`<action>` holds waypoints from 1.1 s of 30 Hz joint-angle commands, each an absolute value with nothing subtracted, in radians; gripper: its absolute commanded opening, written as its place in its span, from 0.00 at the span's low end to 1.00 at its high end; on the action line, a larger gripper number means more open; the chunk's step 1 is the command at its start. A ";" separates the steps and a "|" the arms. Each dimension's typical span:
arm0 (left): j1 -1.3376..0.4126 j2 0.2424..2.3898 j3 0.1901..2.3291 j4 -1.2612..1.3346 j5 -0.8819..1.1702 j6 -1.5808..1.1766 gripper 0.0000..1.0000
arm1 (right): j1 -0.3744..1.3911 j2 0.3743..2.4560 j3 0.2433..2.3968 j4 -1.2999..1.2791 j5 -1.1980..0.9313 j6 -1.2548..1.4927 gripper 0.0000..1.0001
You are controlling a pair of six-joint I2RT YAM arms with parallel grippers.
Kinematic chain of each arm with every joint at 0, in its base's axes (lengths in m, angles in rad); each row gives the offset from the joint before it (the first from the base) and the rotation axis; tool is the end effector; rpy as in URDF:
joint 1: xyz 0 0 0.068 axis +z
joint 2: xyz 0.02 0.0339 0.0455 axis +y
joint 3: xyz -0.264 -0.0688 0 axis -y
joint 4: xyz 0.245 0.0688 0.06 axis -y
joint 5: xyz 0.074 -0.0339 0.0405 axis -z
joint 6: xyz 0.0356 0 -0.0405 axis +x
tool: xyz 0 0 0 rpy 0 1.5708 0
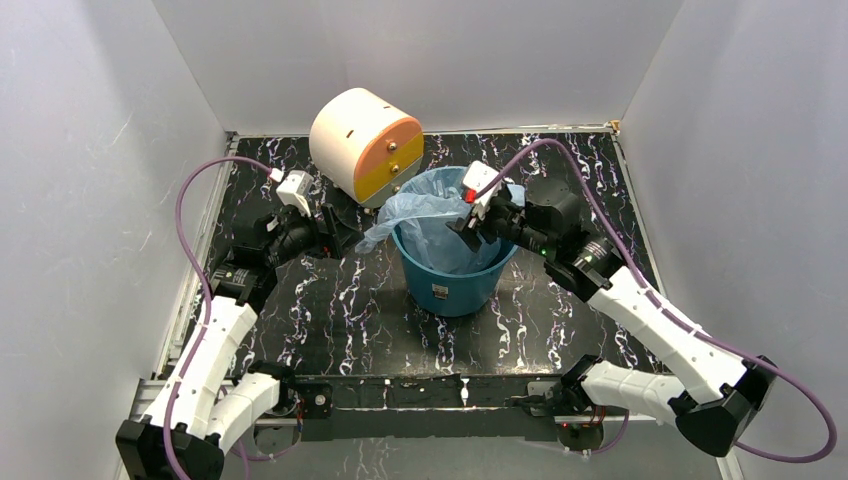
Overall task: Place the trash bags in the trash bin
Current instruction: Place the trash bag in the trash bin.
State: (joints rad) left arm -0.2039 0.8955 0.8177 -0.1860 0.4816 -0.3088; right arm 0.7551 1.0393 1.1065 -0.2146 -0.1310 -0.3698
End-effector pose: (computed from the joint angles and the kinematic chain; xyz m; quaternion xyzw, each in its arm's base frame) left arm 0.1982 -0.0578 0.3328 0.1044 0.7776 -0.3329 0.5231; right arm 0.1677 0.1643 0.4013 -0.4391 0.6164 0.1734 0.6302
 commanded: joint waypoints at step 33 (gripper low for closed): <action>-0.242 1.053 0.937 -0.019 0.989 -0.169 0.57 | 0.759 1.062 1.153 -0.205 -0.219 -0.428 0.01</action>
